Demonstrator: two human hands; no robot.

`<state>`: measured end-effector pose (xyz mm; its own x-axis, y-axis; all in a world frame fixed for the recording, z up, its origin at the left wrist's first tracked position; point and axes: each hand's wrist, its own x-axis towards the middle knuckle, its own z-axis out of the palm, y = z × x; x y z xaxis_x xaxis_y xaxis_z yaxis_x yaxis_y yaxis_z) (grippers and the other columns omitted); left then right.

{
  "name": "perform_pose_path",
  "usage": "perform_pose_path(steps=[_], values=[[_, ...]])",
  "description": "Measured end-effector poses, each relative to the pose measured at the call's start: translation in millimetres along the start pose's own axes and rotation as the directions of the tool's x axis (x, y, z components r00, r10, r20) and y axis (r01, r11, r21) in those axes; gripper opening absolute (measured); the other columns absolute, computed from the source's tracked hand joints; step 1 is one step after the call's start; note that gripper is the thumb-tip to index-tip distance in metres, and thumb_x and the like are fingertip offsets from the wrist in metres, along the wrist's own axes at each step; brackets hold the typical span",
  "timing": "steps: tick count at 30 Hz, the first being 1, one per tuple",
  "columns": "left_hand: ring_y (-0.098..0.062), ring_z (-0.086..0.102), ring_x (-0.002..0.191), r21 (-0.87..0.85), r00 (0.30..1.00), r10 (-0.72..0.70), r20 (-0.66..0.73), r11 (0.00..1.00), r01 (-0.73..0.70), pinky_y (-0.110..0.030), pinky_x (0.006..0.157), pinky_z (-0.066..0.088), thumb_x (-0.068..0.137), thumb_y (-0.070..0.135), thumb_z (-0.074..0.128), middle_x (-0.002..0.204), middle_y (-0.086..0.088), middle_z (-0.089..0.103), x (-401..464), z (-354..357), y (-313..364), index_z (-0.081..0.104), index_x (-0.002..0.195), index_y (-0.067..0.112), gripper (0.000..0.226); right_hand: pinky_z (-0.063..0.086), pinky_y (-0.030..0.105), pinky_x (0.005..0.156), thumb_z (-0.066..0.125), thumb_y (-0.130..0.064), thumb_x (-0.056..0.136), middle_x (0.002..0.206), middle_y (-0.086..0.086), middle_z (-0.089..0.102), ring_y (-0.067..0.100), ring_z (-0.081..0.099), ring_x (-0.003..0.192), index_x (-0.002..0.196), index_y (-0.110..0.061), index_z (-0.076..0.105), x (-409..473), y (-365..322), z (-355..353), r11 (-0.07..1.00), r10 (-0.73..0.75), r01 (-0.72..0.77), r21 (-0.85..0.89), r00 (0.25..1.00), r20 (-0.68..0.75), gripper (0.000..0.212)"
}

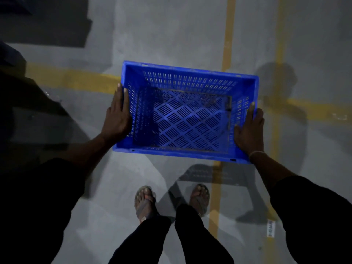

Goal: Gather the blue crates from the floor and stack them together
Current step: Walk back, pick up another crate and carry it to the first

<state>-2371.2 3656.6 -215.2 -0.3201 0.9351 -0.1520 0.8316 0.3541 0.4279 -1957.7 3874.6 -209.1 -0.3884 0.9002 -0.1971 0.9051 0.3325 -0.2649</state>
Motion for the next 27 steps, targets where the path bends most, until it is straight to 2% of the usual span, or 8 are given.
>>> perform_pose_path(steps=[1, 3, 7, 12, 17, 20, 23, 27], values=[[-0.037, -0.002, 0.156, 0.016, 0.998, 0.06, -0.021, 0.998, -0.059, -0.059, 0.115, 0.03, 0.103, 0.034, 0.033, 0.167, -0.023, -0.008, -0.9, 2.4, -4.1, -0.001, 0.16, 0.001, 0.074, 0.039, 0.052, 0.095, 0.055, -0.031, 0.095, 0.163, 0.017, 0.0, 0.045, 0.027, 0.134, 0.158, -0.011, -0.003, -4.9, 1.3, 2.1, 0.997, -0.057, 0.055, -0.048, 0.998, -0.024, 0.088], [-0.036, -0.002, 0.157, 0.043, 0.993, 0.08, -0.084, 0.996, -0.077, -0.055, 0.121, 0.023, 0.102, 0.032, 0.032, 0.167, -0.025, -0.005, 4.6, 6.3, -10.0, 0.003, 0.159, -0.003, 0.073, 0.035, 0.052, 0.104, 0.05, -0.038, 0.096, 0.166, 0.009, -0.012, 0.042, 0.018, 0.145, 0.158, -0.009, 0.0, 0.0, 1.6, 3.7, 0.985, -0.134, 0.126, -0.115, 0.989, -0.062, 0.084], [-0.033, -0.005, 0.157, 0.141, 0.997, 0.014, -0.074, 0.99, -0.004, -0.054, 0.125, 0.009, 0.101, 0.032, 0.031, 0.169, -0.02, -0.004, 1.5, 5.1, -2.3, 0.005, 0.161, 0.002, 0.072, 0.026, 0.051, 0.115, 0.042, -0.044, 0.098, 0.166, 0.009, -0.013, 0.036, -0.003, 0.152, 0.158, -0.007, -0.001, 2.5, 1.2, -0.1, 0.985, -0.155, 0.151, -0.088, 0.987, -0.04, 0.083], [-0.041, -0.006, 0.155, 0.238, 0.996, 0.072, -0.054, 0.97, -0.057, -0.06, 0.124, 0.006, 0.1, 0.03, 0.033, 0.167, -0.025, -0.003, 7.6, 8.3, -0.4, 0.007, 0.16, -0.002, 0.073, 0.023, 0.049, 0.117, 0.05, -0.04, 0.098, 0.165, 0.013, -0.012, 0.033, -0.01, 0.152, 0.158, -0.007, 0.002, 1.5, -1.9, -0.5, 0.99, -0.132, 0.129, -0.054, 0.989, -0.072, 0.084], [-0.044, -0.007, 0.154, 0.175, 0.988, 0.147, -0.043, 0.975, -0.137, -0.06, 0.123, 0.008, 0.097, 0.028, 0.044, 0.165, -0.03, -0.004, 9.0, 4.0, -3.0, 0.008, 0.158, -0.008, 0.079, 0.021, 0.05, 0.118, 0.047, -0.046, 0.097, 0.165, 0.015, -0.011, 0.037, -0.01, 0.152, 0.158, -0.006, 0.004, 2.0, 3.1, -2.0, 0.984, -0.172, 0.167, -0.067, 0.982, -0.079, 0.085], [-0.048, -0.007, 0.153, 0.228, 0.988, 0.126, 0.089, 0.963, -0.143, -0.063, 0.122, 0.009, 0.09, 0.044, 0.052, 0.164, -0.033, -0.004, 9.8, -4.4, -3.4, 0.009, 0.156, -0.01, 0.096, 0.024, 0.056, 0.116, 0.047, -0.055, 0.09, 0.164, 0.017, -0.013, 0.041, -0.008, 0.151, 0.158, -0.006, 0.009, 8.9, 12.1, -2.8, 0.982, -0.164, 0.168, -0.091, 0.985, 0.047, 0.092], [-0.053, -0.007, 0.151, 0.25, 0.956, 0.032, 0.29, 0.962, -0.108, -0.065, 0.12, 0.009, 0.083, 0.064, 0.048, 0.162, -0.036, -0.007, 15.4, -23.7, 7.2, 0.007, 0.158, -0.005, 0.11, 0.03, 0.059, 0.113, 0.052, -0.062, 0.086, 0.164, 0.013, -0.018, 0.041, -0.003, 0.151, 0.158, -0.01, 0.012, 18.8, 16.4, -17.9, 0.986, -0.101, 0.13, -0.106, 0.965, 0.242, 0.097], [-0.04, -0.019, 0.153, 0.178, 0.894, -0.151, 0.421, 0.981, 0.082, -0.054, 0.125, 0.001, 0.088, 0.052, 0.068, 0.165, -0.025, -0.018, 25.1, -57.5, 51.2, -0.012, 0.16, 0.007, 0.116, 0.015, 0.052, 0.121, 0.064, -0.055, 0.087, 0.166, 0.008, -0.013, 0.036, -0.005, 0.152, 0.159, -0.021, 0.001, 13.2, -3.9, -57.6, 1.0, 0.027, -0.02, -0.022, 0.914, 0.405, 0.102]])
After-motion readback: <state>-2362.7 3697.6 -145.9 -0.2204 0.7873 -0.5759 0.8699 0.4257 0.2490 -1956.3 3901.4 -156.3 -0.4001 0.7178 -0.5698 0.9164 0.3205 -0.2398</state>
